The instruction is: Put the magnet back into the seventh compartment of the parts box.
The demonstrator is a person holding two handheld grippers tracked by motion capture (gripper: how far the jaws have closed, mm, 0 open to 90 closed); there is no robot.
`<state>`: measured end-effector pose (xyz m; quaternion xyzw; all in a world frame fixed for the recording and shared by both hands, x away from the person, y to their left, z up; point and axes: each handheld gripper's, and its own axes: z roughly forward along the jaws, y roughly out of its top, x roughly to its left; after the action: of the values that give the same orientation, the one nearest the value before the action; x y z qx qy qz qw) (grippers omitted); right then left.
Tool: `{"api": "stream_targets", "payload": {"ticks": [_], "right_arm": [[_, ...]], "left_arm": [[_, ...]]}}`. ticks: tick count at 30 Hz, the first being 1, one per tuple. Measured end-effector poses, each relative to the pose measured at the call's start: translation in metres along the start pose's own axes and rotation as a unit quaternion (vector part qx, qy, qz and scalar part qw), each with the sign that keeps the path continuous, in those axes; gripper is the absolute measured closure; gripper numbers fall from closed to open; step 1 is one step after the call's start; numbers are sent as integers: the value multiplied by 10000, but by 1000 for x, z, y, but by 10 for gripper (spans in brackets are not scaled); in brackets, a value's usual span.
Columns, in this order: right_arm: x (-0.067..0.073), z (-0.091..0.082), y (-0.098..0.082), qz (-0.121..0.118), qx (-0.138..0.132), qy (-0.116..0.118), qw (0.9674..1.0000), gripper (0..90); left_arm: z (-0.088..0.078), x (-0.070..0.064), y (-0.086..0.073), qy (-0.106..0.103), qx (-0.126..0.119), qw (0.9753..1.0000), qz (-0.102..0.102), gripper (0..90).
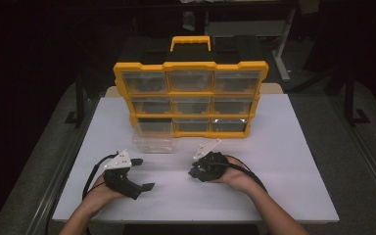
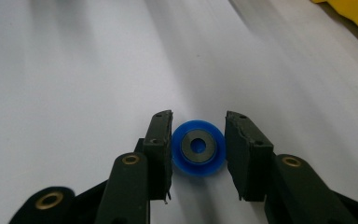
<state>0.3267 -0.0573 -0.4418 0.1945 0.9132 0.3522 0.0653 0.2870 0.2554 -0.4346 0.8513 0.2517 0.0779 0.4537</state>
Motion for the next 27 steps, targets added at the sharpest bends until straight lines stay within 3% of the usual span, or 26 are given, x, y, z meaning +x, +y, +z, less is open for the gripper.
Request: {"api": "stream_targets", "payload": {"ticks": [7,17,18,27], "right_arm": [[-1,-6,5,145,14,-57,9999,614],[0,-9,12,86,49,-67,9999,614],[1,-10,13,183,49,-53,9998,614],[-3,-17,19,261,3,-70,9996,615]], "left_arm": [[0,2,-2,70,8,10000,27,7],[1,1,-3,105,-2,9999,48,7],[1,1,-3,130,-3,9999,47,7],[1,1,-3,118,-19,9999,37,7]]}}
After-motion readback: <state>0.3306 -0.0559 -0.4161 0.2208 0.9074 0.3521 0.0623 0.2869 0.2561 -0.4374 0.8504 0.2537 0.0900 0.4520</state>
